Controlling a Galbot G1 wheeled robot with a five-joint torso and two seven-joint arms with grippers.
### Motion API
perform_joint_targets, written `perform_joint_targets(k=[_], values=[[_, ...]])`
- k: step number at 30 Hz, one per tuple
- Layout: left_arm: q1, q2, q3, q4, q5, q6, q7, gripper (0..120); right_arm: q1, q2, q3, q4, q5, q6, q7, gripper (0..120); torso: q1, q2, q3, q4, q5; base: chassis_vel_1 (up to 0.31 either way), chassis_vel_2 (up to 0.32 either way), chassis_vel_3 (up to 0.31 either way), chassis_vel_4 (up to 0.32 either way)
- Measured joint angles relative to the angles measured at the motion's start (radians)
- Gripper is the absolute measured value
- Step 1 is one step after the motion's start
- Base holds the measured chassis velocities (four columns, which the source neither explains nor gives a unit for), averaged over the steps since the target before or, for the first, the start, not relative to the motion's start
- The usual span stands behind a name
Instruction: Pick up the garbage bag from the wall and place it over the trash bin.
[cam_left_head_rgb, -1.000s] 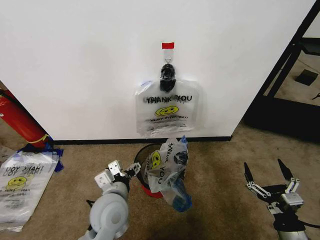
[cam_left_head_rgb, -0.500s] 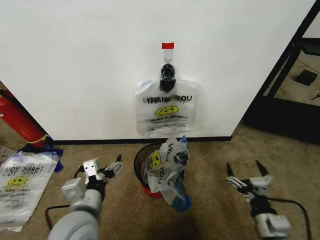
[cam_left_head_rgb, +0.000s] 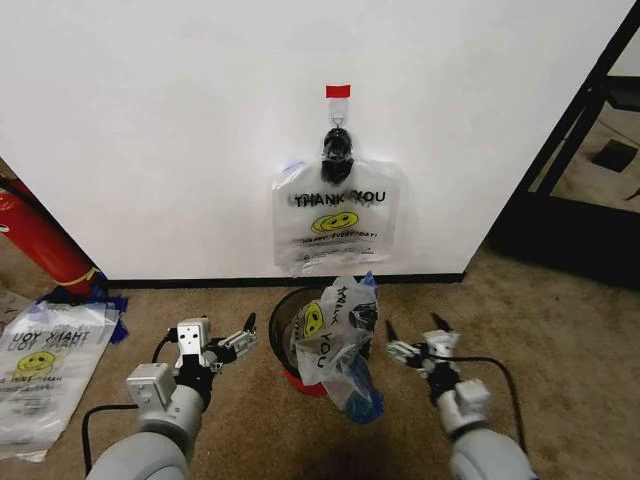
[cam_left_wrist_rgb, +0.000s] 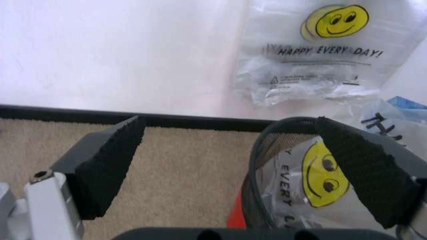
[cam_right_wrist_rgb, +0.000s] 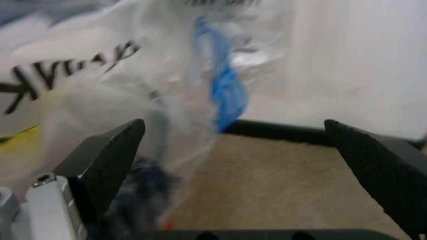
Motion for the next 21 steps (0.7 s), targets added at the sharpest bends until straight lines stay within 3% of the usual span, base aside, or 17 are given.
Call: perform_joint_targets(k=[17,21], values=[[-0.009,-0.016,0.011,0.019,0.020,0.005,0.010,100,0.121,0.041,-0.132,-0.024,0.018,-0.142,0.145,100,0.000,0.000,0.000,0.0001,0.0001,0.000,0.000,0.000,0.000],[-0.025,-0.022,0.025,0.023,0.027,0.006,0.012,100,0.126,0.062,-0.165,0.003,0.057,-0.220,0.201,100,0.000,0.000,0.000,0.0000,0.0001,0.000,0.000,0.000,0.000]])
